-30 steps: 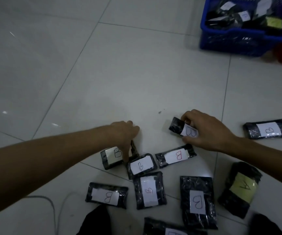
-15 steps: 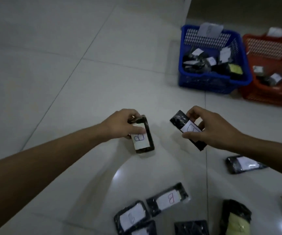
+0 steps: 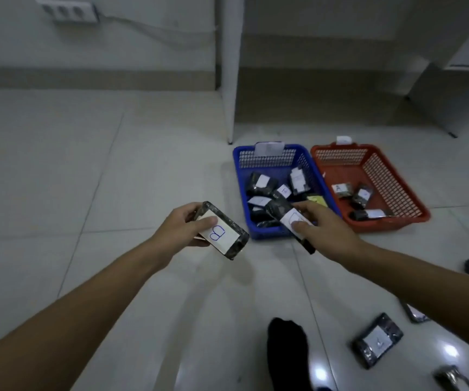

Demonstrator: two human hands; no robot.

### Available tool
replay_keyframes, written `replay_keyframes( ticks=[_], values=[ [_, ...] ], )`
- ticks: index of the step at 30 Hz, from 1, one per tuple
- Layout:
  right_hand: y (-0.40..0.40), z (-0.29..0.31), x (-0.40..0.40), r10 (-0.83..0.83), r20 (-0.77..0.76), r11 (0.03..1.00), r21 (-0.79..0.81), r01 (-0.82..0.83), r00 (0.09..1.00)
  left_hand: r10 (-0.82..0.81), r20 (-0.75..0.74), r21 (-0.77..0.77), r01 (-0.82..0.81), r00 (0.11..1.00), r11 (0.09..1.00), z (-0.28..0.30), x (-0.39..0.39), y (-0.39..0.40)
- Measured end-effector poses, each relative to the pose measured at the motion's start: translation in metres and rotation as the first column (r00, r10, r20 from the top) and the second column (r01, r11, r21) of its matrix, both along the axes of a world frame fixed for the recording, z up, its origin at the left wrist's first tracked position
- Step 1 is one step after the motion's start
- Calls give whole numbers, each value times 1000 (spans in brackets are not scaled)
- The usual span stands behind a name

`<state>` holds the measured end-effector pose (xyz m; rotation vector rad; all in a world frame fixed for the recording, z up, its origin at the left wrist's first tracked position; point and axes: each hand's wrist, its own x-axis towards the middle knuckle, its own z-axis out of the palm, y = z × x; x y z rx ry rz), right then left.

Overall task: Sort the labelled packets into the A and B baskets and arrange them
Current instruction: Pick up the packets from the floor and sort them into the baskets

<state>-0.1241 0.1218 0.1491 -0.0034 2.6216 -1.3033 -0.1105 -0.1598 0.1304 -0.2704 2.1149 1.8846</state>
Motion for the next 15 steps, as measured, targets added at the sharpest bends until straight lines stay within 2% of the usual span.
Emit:
replay_keyframes(
  ticks=[5, 8, 11, 15],
  values=[
    [16, -29, -87, -202, 0, 971, -131, 200, 979, -77, -44, 14, 78, 996, 997, -1, -91, 44],
    [23, -59, -145, -293, 64, 933, -199, 299, 954, -112, -34, 12, 113, 993, 994, -14, -150, 66],
    [31, -79, -181, -312, 106, 925, -191, 328, 944, -91, -16, -32, 91, 996, 995, -22, -197, 81],
    [40, -99, -222, -245, 96, 965, -70, 252, 965, -189, -19, -184, 183, 982, 966, -38, -254, 91]
  ],
)
